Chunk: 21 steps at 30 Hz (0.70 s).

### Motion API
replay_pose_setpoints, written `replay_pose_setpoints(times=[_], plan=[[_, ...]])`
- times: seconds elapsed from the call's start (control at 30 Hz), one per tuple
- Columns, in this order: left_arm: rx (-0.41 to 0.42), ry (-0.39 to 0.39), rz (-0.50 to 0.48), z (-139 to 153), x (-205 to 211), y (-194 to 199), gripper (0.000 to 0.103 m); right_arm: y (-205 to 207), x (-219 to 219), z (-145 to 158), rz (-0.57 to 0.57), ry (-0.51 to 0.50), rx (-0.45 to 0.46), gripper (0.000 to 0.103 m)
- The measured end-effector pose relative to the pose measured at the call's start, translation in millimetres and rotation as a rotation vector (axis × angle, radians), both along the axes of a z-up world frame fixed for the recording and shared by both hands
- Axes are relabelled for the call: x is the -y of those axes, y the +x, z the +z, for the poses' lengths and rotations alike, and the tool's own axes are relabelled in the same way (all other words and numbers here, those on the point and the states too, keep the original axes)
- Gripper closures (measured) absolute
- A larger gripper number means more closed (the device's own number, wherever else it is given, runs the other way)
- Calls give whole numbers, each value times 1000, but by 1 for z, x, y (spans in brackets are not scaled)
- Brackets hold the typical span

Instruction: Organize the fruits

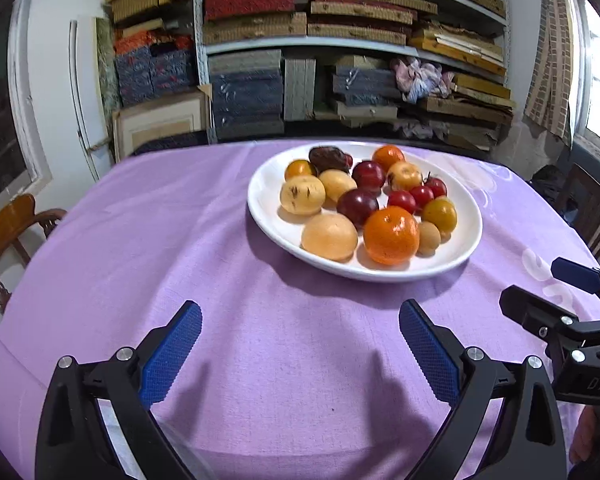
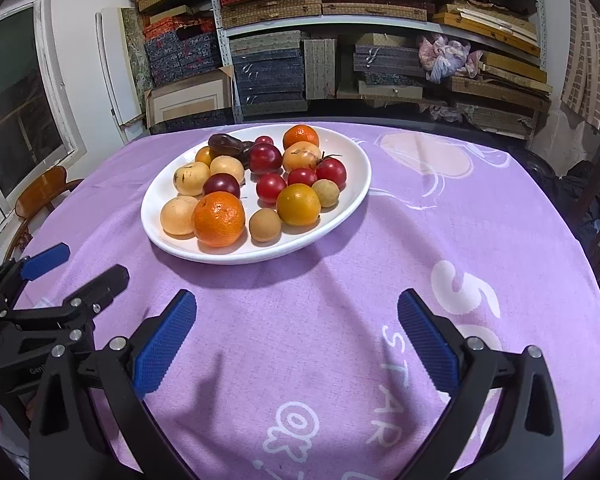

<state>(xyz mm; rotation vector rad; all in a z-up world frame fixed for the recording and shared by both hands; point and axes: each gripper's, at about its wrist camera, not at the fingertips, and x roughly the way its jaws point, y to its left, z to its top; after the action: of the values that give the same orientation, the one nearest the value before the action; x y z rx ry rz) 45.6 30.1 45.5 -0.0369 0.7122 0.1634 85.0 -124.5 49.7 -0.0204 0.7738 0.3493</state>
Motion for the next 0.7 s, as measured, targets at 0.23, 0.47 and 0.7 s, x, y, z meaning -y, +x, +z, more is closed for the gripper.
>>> replay_pose_setpoints(times=[0.23, 0.47, 0.7], plan=[[14, 36, 24, -4, -3, -2, 3, 2, 2, -4, 1, 7, -13, 4], [5, 32, 32, -7, -4, 0, 3, 4, 3, -7, 5, 13, -19, 4], [-20, 20, 32, -12, -5, 3, 3, 7, 2, -13, 3, 2, -34, 4]])
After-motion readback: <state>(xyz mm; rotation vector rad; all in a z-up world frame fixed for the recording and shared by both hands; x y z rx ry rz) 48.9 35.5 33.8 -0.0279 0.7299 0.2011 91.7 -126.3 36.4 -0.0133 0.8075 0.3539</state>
